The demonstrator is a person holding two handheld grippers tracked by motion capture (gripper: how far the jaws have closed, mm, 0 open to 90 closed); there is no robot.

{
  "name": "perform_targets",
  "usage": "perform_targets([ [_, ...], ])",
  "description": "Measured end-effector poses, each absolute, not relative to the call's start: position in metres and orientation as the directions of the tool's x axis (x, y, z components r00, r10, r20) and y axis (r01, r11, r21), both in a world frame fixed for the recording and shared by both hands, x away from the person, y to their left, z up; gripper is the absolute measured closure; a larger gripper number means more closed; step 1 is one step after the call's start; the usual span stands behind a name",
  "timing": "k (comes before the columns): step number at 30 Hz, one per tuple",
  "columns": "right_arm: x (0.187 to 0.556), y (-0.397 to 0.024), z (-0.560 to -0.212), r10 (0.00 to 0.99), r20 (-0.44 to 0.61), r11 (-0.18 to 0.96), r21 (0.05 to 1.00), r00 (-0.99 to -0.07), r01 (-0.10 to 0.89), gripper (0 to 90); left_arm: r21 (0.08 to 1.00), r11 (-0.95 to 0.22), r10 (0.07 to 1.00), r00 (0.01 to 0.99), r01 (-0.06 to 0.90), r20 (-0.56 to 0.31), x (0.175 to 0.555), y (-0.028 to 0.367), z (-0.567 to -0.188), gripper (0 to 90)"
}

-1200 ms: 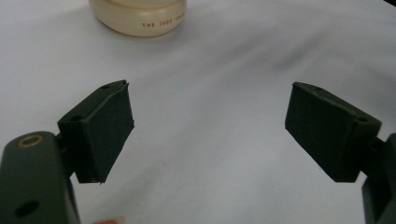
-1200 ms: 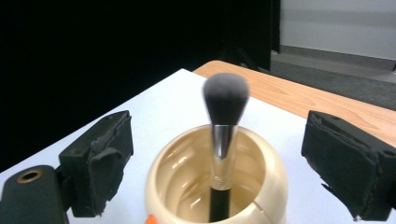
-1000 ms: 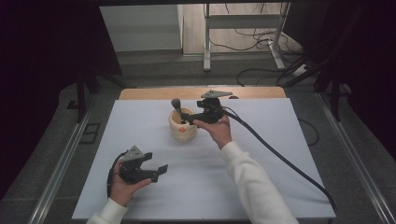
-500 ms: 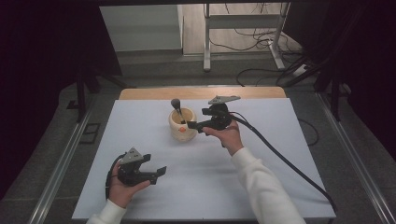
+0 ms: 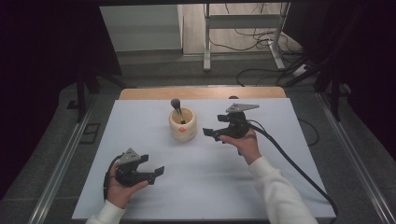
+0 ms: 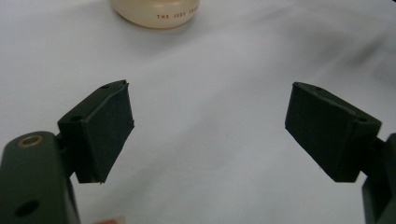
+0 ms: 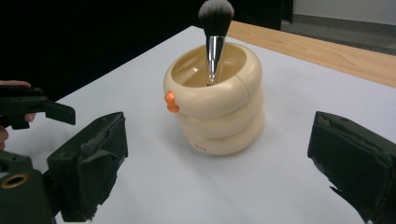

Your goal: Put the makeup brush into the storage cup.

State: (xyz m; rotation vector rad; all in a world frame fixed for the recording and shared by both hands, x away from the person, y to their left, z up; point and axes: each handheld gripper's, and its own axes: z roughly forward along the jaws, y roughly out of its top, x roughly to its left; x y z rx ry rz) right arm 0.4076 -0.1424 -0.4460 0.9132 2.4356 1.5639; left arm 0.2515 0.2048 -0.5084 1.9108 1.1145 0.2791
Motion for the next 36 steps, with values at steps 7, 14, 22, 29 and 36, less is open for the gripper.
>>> perform_targets([
  [7,0.394,-0.160,-0.450,0.523,0.230,0.282,0.862,-0.821,0.421,6.2,0.775,-0.209,0.796,0.565,0.596,-0.220,0.252,0.207,-0.510,15.6],
  [14,0.383,-0.176,-0.459,0.522,0.234,0.284,0.859,-0.820,0.426,6.5,0.771,-0.211,0.802,0.557,0.602,-0.216,0.253,0.209,-0.513,15.6],
  [22,0.368,-0.192,-0.466,0.544,0.213,0.293,0.858,-0.811,0.422,6.9,0.772,-0.212,0.808,0.552,0.600,-0.208,0.252,0.213,-0.514,15.6],
  [29,0.351,-0.213,-0.477,0.554,0.207,0.293,0.859,-0.807,0.421,6.5,0.772,-0.212,0.811,0.549,0.600,-0.204,0.252,0.215,-0.516,15.6],
  [36,0.328,-0.241,-0.486,0.591,0.176,0.299,0.858,-0.787,0.417,6.2,0.771,-0.211,0.816,0.543,0.601,-0.200,0.251,0.218,-0.517,15.7],
])
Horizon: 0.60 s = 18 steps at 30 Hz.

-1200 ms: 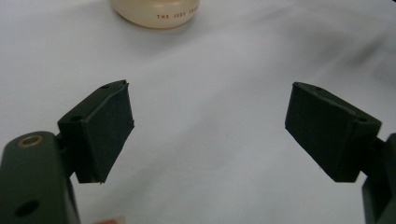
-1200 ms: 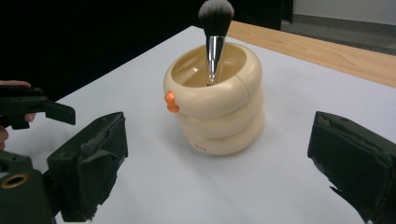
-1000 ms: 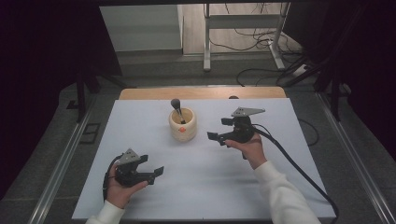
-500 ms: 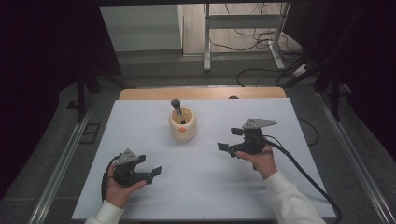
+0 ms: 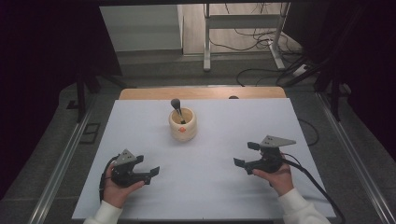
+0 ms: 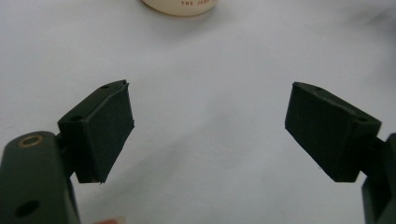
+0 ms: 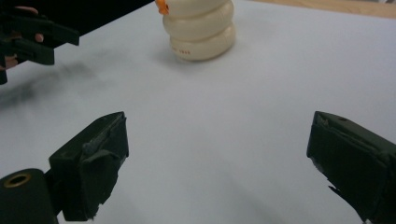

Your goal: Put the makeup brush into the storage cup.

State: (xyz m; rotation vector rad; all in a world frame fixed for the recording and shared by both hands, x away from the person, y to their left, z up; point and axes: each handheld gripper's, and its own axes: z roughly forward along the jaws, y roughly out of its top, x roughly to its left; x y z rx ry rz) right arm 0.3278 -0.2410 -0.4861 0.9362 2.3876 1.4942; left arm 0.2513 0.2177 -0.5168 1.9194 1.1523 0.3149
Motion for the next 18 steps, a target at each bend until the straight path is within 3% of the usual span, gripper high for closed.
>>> perform_targets([
  [18,0.298,-0.303,-0.505,0.688,0.145,0.314,0.824,-0.711,0.471,6.9,0.760,-0.234,0.820,0.543,0.606,-0.181,0.251,0.218,-0.520,15.8],
])
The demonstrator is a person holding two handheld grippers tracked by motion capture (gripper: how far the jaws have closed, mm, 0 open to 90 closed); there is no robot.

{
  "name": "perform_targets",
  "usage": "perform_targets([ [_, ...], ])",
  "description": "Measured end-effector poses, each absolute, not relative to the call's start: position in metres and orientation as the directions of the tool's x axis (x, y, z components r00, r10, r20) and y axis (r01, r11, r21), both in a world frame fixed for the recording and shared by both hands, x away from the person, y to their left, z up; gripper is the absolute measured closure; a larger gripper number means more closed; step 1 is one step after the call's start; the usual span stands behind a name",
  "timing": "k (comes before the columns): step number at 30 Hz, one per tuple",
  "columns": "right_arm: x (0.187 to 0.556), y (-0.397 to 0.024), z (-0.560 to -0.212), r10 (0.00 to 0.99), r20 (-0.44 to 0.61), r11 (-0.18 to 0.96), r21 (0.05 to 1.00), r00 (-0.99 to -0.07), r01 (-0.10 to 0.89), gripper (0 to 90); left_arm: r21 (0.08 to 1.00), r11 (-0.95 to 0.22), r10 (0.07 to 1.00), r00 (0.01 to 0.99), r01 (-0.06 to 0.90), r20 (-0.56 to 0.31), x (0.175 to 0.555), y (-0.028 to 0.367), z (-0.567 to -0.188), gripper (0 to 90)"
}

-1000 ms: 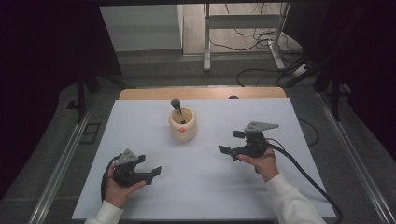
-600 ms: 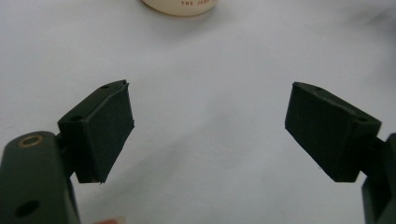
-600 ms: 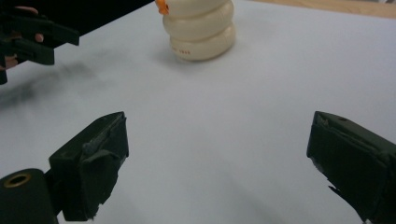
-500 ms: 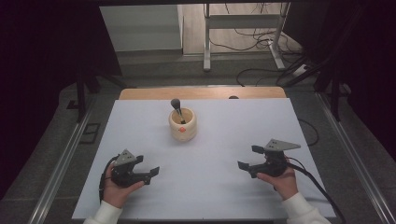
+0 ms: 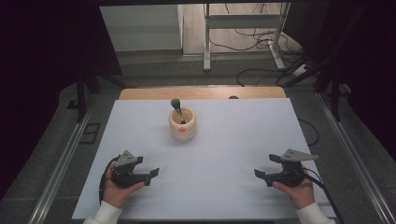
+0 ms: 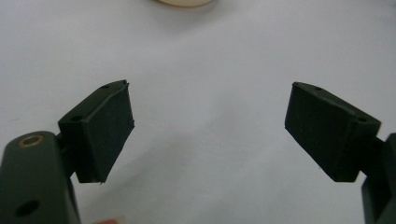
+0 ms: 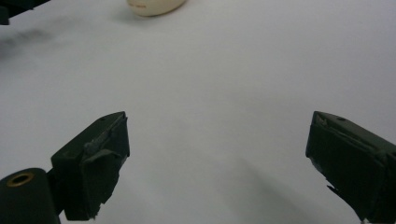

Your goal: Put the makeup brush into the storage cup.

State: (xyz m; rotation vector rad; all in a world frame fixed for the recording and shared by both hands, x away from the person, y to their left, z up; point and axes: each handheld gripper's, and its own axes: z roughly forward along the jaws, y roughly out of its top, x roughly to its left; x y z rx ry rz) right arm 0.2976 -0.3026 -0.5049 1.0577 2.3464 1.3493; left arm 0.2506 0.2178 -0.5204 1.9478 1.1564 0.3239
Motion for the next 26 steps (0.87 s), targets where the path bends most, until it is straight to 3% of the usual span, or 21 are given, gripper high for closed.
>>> perform_targets([
  [26,0.295,-0.317,-0.512,0.708,0.092,0.359,0.807,-0.700,0.469,7.5,0.761,-0.258,0.821,0.550,0.595,-0.152,0.254,0.218,-0.524,16.0],
])
